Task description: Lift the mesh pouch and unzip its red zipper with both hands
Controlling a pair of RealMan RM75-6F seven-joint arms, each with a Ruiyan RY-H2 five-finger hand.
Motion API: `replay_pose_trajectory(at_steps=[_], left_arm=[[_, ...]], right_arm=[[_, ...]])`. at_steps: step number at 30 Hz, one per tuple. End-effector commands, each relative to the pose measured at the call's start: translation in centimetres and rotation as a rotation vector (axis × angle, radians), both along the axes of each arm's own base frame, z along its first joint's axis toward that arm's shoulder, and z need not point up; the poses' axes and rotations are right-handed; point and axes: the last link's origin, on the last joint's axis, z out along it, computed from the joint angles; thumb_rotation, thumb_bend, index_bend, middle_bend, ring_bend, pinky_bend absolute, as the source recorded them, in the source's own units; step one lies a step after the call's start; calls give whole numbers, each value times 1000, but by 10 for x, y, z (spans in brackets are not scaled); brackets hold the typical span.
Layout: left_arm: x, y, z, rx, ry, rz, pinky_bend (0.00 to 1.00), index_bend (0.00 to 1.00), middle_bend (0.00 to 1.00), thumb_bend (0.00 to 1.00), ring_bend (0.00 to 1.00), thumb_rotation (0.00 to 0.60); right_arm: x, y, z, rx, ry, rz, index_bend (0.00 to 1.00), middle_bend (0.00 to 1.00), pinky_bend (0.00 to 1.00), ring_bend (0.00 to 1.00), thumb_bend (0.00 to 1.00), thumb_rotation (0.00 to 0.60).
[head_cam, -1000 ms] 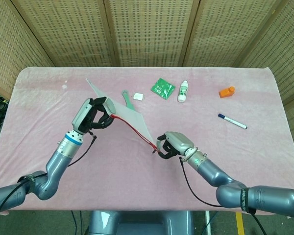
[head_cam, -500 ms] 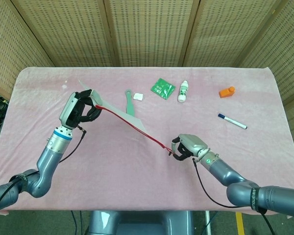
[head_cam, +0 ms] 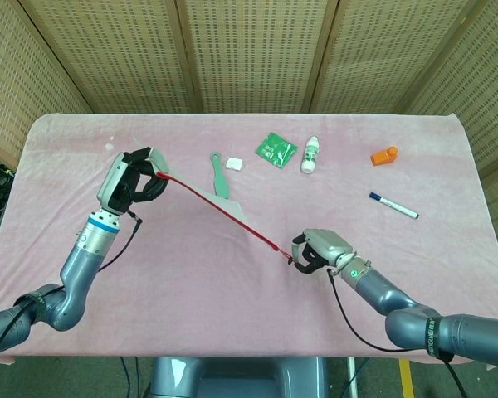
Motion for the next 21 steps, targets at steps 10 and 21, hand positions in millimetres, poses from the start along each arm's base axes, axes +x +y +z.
replay_pose_trajectory(at_steps=[10, 21], left_arm=[[-16, -24, 7, 72, 223, -83, 890, 0, 906, 0, 763, 600], [-80, -67, 65, 385, 658, 80, 599, 0, 557, 0, 464, 600]], right_arm=[[-7, -2, 22, -191, 54, 148, 2, 976, 1000, 955, 0, 600], [-42, 21, 80, -525, 181, 356, 89, 759, 908, 761, 0, 600]])
